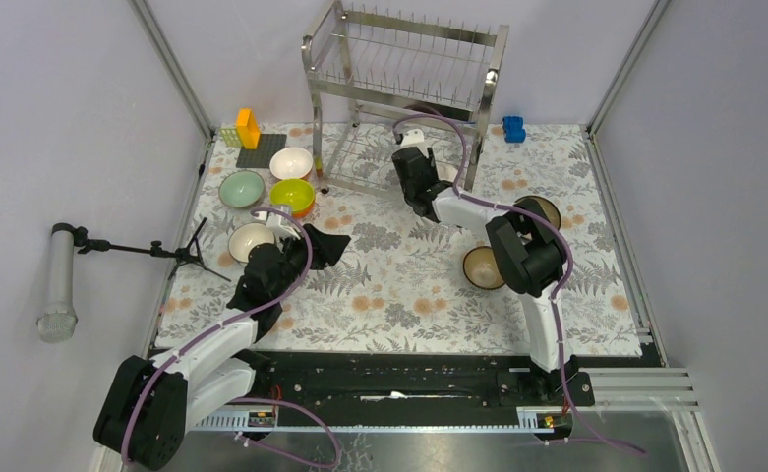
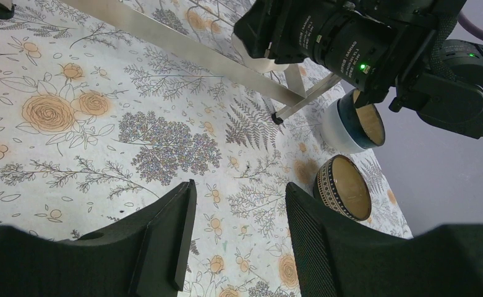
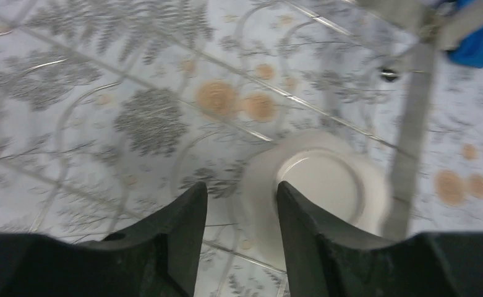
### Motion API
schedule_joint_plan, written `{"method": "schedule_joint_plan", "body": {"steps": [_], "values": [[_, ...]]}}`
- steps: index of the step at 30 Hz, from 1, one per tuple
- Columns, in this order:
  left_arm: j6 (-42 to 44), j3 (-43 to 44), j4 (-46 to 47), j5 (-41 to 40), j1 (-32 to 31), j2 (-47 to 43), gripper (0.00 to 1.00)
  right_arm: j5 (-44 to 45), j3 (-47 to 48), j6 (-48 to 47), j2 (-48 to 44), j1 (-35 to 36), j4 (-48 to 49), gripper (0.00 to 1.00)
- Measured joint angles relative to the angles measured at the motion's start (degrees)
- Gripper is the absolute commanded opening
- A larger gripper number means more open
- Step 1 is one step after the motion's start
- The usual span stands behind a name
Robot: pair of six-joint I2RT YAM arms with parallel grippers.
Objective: Unload the bowls from the dish rack
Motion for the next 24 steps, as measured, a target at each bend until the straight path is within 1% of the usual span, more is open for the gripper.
{"method": "schedule_joint_plan", "body": {"steps": [6,12,19,21,24], "values": [[0.0,0.0,0.3,0.0,0.0,0.0,0.6,-10.3,0.4,4.1,0.0,0.0,-4.3,0.45],[0.0,0.0,0.3,0.0,0.0,0.0,0.6,-14.8,1.6,4.5,0.1,-0.6,-6.4,0.45],[0.0,0.0,0.3,0.0,0.0,0.0,0.6,-25.2,4.4,2.8,0.1,-0.9,-9.1,0.5],[0.0,0.0,0.3,0.0,0.0,0.1,0.6,-29.2,5.4,2.3,0.1,-0.8,-9.2,0.52],[0.0,0.0,0.3,0.0,0.0,0.3,0.6,-32.3,5.9,2.3,0.0,-0.5,-8.7,0.57]]}}
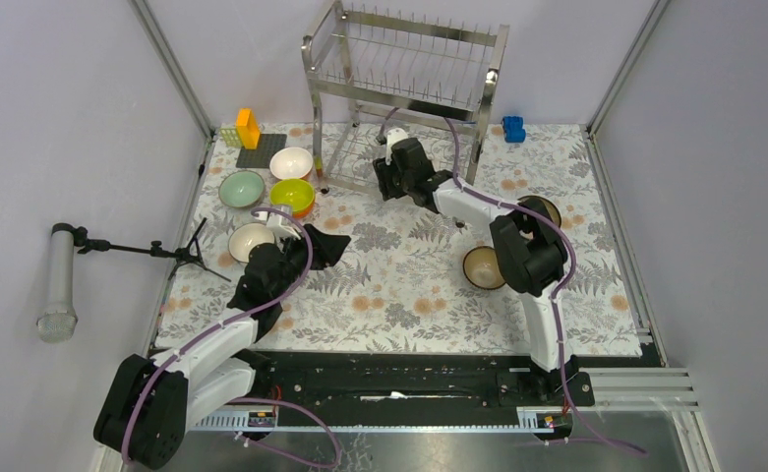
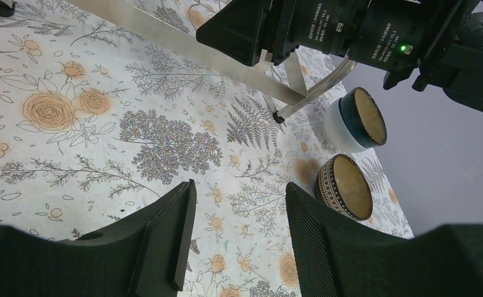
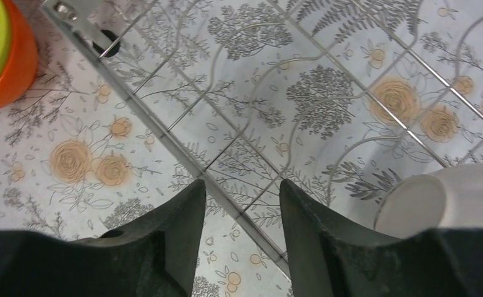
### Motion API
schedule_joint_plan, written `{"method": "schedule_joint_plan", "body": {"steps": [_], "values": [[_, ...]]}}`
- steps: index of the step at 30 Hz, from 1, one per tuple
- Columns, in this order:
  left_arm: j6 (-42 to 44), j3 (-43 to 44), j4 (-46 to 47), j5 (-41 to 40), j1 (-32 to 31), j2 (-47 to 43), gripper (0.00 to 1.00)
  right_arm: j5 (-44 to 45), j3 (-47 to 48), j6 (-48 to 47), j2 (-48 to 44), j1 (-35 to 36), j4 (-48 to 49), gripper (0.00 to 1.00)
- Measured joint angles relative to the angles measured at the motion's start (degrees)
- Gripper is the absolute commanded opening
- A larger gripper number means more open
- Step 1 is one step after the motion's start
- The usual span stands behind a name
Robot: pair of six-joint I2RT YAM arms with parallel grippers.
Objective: Unload the bowls from the dish rack
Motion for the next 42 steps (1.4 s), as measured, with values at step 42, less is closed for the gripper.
{"method": "schedule_joint_plan", "body": {"steps": [42], "values": [[0.0,0.0,-0.3,0.0,0.0,-0.4,0.61,12.7,-18.5,7.9,-13.0,-5.3,9.2,0.64]]}}
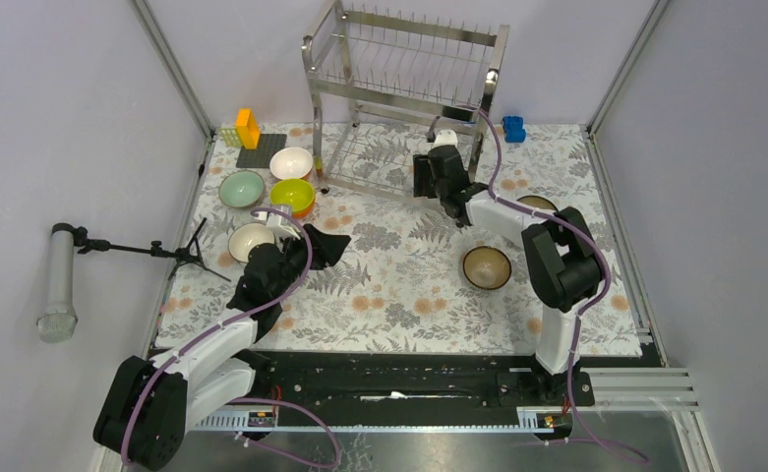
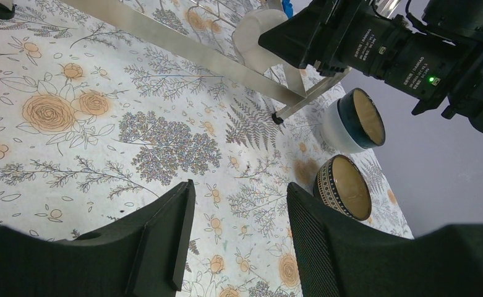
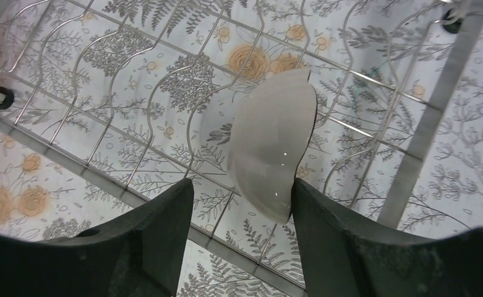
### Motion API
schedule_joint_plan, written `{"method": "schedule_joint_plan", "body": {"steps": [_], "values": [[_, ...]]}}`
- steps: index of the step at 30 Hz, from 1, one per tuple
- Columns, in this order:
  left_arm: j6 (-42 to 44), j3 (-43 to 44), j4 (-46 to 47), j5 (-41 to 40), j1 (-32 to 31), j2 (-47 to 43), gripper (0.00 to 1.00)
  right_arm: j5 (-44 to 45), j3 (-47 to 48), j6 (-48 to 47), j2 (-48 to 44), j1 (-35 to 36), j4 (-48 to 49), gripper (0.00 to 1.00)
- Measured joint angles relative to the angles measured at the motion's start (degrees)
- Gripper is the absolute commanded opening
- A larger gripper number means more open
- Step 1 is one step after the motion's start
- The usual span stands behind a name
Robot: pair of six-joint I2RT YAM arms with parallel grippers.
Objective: Unload the bowls from the dish rack
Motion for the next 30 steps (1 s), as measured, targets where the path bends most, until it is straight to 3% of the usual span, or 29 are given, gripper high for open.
{"method": "schedule_joint_plan", "body": {"steps": [11,16,30], "values": [[0.0,0.0,0.0,0.0,0.0,0.0,0.61,-15.5,-2.5,4.0,0.0,-5.2,3.1,0.31],[0.0,0.0,0.0,0.0,0.0,0.0,0.61,-17.9,-2.9,5.2,0.0,-6.8,4.9,0.02],[0.0,0.0,0.0,0.0,0.0,-0.2,0.61,-26.2,-2.9,7.2,0.0,-9.1,8.9,0.0]]}}
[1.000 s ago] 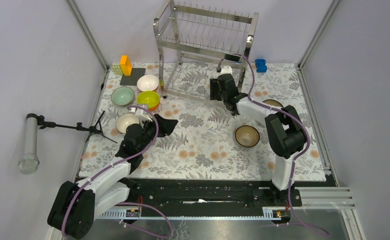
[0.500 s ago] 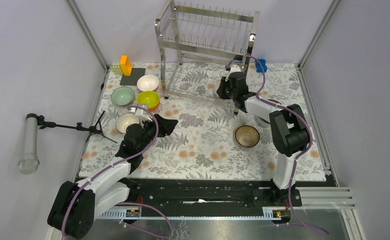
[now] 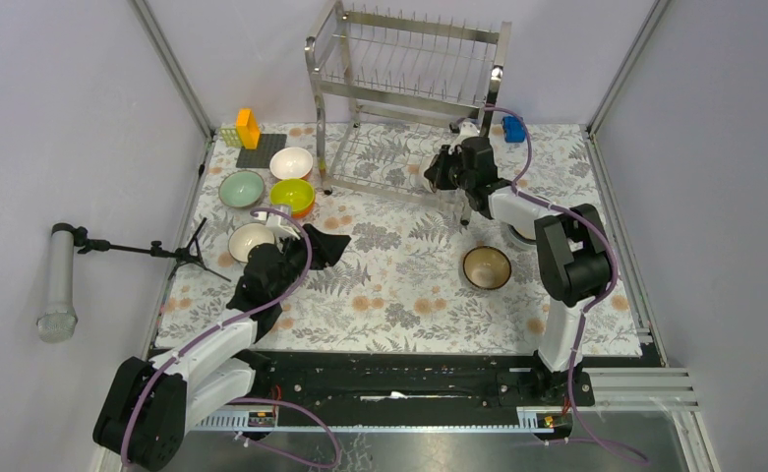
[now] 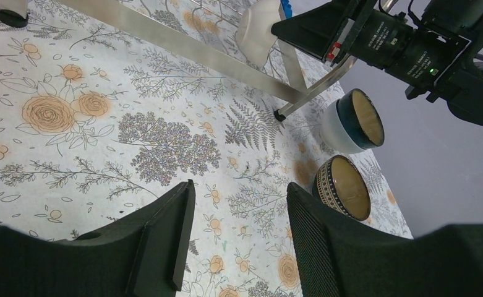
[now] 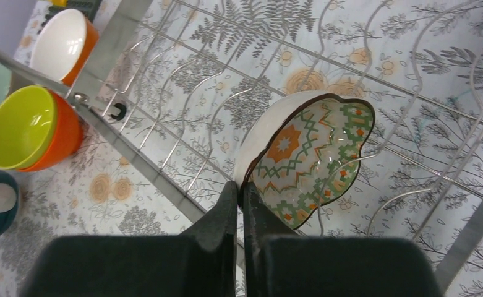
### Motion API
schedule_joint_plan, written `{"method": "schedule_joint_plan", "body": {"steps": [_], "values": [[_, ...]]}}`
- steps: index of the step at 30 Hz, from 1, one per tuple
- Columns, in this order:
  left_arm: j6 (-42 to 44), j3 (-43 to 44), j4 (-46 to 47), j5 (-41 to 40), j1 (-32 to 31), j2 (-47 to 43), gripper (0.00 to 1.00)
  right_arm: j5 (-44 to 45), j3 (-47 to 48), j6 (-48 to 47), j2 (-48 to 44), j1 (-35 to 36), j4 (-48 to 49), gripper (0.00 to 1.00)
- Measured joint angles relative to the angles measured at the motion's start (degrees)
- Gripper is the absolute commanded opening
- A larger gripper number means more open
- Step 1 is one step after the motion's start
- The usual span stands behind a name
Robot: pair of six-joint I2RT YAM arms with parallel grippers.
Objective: Unload the bowls from the dish rack
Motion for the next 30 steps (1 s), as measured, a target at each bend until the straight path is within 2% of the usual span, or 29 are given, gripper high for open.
{"method": "schedule_joint_plan", "body": {"steps": [16,24,30], "values": [[0.0,0.0,-0.1,0.0,0.0,-0.3,0.61,-21.0,-1.7,5.7,-2.5,0.0,6.8,0.0],[0.0,0.0,-0.1,0.0,0.0,-0.3,0.61,-24.3,-1.7,6.0,-3.8,0.7,5.6,0.0],[0.0,0.0,-0.1,0.0,0.0,-0.3,0.61,-24.9,-2.1,4.9,-6.1,4.4,0.6,0.0]]}}
